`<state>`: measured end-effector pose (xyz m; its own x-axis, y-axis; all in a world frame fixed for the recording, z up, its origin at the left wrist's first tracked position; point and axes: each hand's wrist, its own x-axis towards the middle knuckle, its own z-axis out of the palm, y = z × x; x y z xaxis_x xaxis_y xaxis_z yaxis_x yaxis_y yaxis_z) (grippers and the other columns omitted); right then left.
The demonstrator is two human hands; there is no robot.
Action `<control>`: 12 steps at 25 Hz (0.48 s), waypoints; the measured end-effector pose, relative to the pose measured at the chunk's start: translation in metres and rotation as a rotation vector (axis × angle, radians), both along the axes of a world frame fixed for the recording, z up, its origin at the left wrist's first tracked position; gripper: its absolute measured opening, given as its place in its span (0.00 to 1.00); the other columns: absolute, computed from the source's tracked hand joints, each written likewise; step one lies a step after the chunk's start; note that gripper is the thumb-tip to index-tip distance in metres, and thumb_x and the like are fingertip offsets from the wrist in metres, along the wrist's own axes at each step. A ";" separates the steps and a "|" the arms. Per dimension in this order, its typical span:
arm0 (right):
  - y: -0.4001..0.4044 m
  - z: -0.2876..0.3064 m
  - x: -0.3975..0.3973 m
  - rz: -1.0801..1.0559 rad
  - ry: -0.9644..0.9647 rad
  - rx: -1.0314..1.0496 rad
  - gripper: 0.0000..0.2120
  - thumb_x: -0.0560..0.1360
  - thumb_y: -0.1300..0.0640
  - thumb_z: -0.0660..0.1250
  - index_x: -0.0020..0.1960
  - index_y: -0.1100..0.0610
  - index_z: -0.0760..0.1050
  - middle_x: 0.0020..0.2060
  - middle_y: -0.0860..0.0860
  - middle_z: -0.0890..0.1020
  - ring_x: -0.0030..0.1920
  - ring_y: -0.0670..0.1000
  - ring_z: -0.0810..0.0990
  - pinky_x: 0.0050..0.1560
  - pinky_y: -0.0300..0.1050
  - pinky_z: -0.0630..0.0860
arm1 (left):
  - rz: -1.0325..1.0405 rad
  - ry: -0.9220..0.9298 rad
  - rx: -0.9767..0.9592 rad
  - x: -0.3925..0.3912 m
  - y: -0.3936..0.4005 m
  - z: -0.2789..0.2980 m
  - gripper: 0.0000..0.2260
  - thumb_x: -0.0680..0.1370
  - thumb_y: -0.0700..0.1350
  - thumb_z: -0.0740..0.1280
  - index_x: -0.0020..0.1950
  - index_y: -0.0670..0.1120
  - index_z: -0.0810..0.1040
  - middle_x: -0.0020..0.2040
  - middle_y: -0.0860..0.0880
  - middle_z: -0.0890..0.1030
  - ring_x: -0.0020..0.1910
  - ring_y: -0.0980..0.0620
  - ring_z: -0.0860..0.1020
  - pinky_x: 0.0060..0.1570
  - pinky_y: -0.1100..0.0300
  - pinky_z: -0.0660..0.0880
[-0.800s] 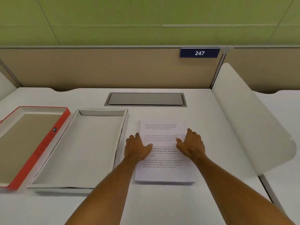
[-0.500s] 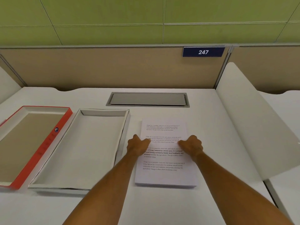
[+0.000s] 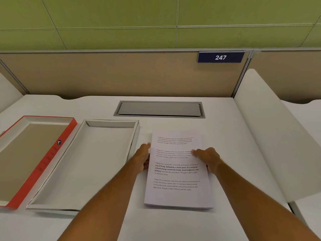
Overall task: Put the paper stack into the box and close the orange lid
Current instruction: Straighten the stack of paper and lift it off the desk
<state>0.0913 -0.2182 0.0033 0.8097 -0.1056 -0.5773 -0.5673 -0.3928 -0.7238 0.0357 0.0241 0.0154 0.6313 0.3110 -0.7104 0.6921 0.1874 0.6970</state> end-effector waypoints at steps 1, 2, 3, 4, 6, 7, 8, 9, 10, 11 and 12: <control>-0.001 0.000 0.001 -0.006 -0.005 0.016 0.22 0.69 0.51 0.74 0.56 0.63 0.77 0.49 0.60 0.85 0.46 0.61 0.85 0.49 0.58 0.83 | -0.009 -0.012 0.009 0.001 0.000 -0.001 0.21 0.79 0.58 0.57 0.43 0.42 0.78 0.28 0.47 0.83 0.35 0.47 0.80 0.37 0.56 0.77; -0.002 0.001 0.001 -0.017 -0.007 0.045 0.21 0.69 0.52 0.75 0.56 0.63 0.77 0.49 0.60 0.85 0.46 0.61 0.85 0.47 0.56 0.84 | -0.020 -0.029 0.030 0.002 0.000 -0.003 0.21 0.79 0.58 0.57 0.45 0.42 0.79 0.32 0.46 0.84 0.37 0.46 0.80 0.41 0.55 0.78; -0.003 0.001 0.002 -0.028 -0.006 0.082 0.20 0.69 0.53 0.75 0.56 0.63 0.77 0.49 0.60 0.85 0.45 0.61 0.86 0.43 0.53 0.84 | -0.028 -0.043 0.056 0.003 0.001 -0.005 0.21 0.79 0.59 0.58 0.46 0.42 0.79 0.35 0.44 0.84 0.39 0.45 0.81 0.44 0.53 0.78; -0.005 0.002 0.002 -0.037 -0.001 0.119 0.19 0.70 0.54 0.75 0.56 0.63 0.77 0.48 0.60 0.85 0.44 0.60 0.86 0.39 0.50 0.83 | -0.034 -0.054 0.073 0.004 0.001 -0.006 0.21 0.78 0.59 0.58 0.47 0.42 0.78 0.38 0.44 0.83 0.40 0.44 0.81 0.44 0.52 0.77; -0.007 0.003 0.002 -0.041 0.012 0.188 0.16 0.71 0.56 0.74 0.54 0.64 0.78 0.46 0.59 0.86 0.42 0.59 0.86 0.34 0.46 0.81 | -0.050 -0.064 0.074 0.005 0.003 -0.007 0.20 0.78 0.58 0.58 0.45 0.43 0.78 0.37 0.44 0.83 0.41 0.44 0.81 0.42 0.53 0.76; -0.008 0.003 0.002 -0.043 0.018 0.218 0.14 0.72 0.57 0.74 0.54 0.64 0.78 0.45 0.59 0.86 0.41 0.58 0.86 0.34 0.46 0.80 | -0.066 -0.060 0.064 0.005 0.004 -0.007 0.19 0.78 0.58 0.58 0.44 0.43 0.78 0.37 0.44 0.84 0.40 0.44 0.81 0.42 0.52 0.76; -0.009 0.003 0.002 -0.049 0.024 0.242 0.13 0.72 0.58 0.73 0.53 0.64 0.78 0.44 0.59 0.86 0.40 0.58 0.85 0.34 0.47 0.81 | -0.078 -0.056 0.050 0.004 0.006 -0.006 0.17 0.78 0.56 0.59 0.44 0.43 0.78 0.36 0.45 0.84 0.39 0.44 0.81 0.43 0.52 0.76; -0.010 0.003 0.002 -0.059 0.031 0.260 0.12 0.73 0.58 0.73 0.52 0.64 0.78 0.43 0.59 0.86 0.40 0.58 0.85 0.36 0.48 0.81 | -0.083 -0.054 0.036 0.004 0.008 -0.006 0.15 0.78 0.53 0.61 0.45 0.42 0.78 0.34 0.45 0.84 0.37 0.45 0.81 0.41 0.52 0.77; -0.012 0.002 0.002 -0.071 0.037 0.269 0.11 0.73 0.59 0.71 0.51 0.64 0.78 0.43 0.59 0.86 0.40 0.58 0.85 0.39 0.49 0.81 | -0.082 -0.052 0.026 0.003 0.010 -0.007 0.12 0.77 0.49 0.62 0.46 0.41 0.79 0.34 0.45 0.85 0.36 0.45 0.81 0.40 0.53 0.78; -0.016 0.001 0.003 -0.079 0.045 0.271 0.09 0.74 0.59 0.69 0.51 0.65 0.78 0.43 0.59 0.85 0.40 0.59 0.84 0.41 0.50 0.81 | -0.080 -0.049 0.021 0.003 0.011 -0.008 0.10 0.77 0.45 0.63 0.48 0.40 0.79 0.35 0.44 0.85 0.37 0.44 0.82 0.39 0.53 0.78; -0.019 0.000 0.003 -0.085 0.055 0.274 0.09 0.73 0.60 0.68 0.50 0.65 0.78 0.42 0.60 0.85 0.39 0.59 0.84 0.42 0.50 0.80 | -0.079 -0.047 0.022 0.002 0.013 -0.009 0.08 0.76 0.41 0.64 0.49 0.38 0.79 0.37 0.42 0.86 0.39 0.43 0.83 0.39 0.52 0.79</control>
